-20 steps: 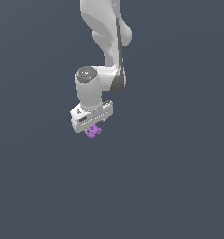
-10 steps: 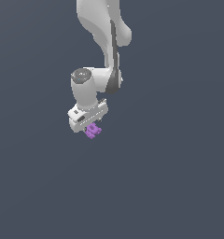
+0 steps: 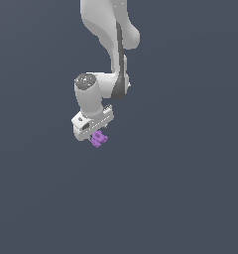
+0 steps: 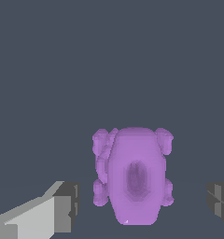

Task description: Pick up the object and move it to a goal position.

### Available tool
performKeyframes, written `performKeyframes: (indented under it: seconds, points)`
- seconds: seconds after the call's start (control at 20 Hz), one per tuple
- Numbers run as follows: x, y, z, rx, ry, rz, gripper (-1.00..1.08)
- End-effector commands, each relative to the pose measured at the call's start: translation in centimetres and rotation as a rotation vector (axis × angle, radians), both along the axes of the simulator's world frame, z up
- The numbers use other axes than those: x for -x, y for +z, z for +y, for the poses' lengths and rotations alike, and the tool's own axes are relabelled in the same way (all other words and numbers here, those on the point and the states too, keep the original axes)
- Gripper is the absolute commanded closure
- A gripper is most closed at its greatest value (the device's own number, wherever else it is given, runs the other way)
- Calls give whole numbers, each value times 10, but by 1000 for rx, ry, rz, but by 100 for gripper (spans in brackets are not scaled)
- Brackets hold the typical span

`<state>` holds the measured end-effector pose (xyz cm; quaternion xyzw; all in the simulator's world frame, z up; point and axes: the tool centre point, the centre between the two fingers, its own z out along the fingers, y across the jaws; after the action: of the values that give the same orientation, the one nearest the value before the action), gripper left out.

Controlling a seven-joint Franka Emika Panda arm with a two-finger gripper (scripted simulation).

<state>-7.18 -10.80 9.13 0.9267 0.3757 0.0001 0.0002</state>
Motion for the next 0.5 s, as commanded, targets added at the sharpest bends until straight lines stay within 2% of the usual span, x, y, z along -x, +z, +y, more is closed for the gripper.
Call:
performKeyframes:
  seconds: [0.0, 0.45]
  points:
    - [0, -4, 0, 0, 1, 0, -92]
    - [1, -42, 0, 0, 4, 0, -92]
